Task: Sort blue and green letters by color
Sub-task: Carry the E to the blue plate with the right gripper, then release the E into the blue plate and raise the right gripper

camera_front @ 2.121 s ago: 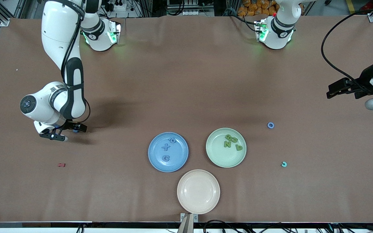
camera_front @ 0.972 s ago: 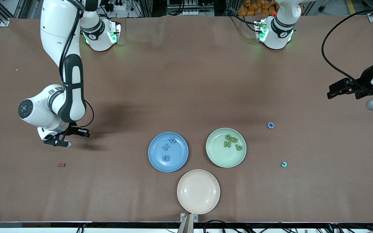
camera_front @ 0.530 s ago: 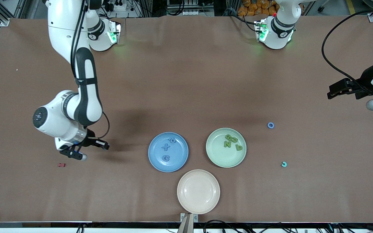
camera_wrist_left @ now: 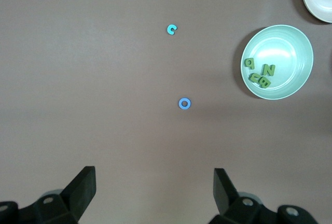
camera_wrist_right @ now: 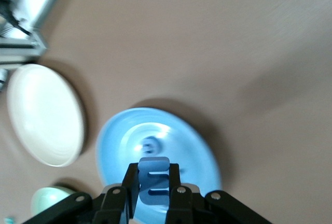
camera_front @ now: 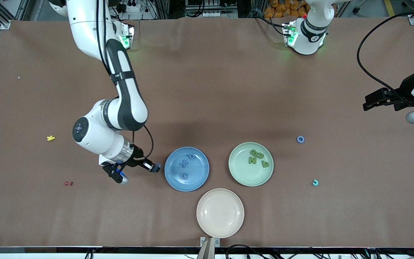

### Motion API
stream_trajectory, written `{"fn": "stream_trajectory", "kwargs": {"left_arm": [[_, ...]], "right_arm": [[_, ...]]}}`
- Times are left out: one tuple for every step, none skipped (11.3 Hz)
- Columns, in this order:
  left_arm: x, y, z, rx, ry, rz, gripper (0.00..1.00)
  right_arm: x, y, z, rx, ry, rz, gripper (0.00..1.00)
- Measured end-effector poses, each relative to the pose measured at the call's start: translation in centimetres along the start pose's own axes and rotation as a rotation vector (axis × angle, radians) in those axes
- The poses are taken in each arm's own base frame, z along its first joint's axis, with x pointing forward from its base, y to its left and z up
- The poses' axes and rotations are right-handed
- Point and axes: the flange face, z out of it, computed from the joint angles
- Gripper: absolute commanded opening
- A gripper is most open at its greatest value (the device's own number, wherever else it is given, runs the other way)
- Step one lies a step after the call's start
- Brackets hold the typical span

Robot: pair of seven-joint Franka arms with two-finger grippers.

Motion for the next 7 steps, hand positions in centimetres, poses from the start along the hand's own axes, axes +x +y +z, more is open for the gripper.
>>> {"fn": "stream_trajectory", "kwargs": {"left_arm": [[0.0,0.0,0.0,0.000,0.000,0.000,1.00],[0.0,0.0,0.0,0.000,0.000,0.000,1.00],[0.0,0.0,0.0,0.000,0.000,0.000,1.00],[0.0,0.0,0.0,0.000,0.000,0.000,1.00],[0.0,0.0,0.0,0.000,0.000,0.000,1.00],[0.0,0.0,0.0,0.000,0.000,0.000,1.00],[0.0,0.0,0.0,0.000,0.000,0.000,1.00]], "right_arm": [[-1.0,-1.7,0.0,0.040,0.021,0.057,0.00],[-2.0,-3.1,0.2,0.077,0.040,0.101,0.00],[-2.9,-4.0,0.6,0.110,0.053,0.135,0.00],[-3.7,-4.6,1.2,0.139,0.064,0.170,0.55],[-4.5,-5.0,1.9,0.161,0.068,0.200,1.00],[-5.2,-5.2,2.5,0.170,0.062,0.221,1.00],[-6.0,-5.4,3.1,0.168,0.049,0.229,1.00]]}}
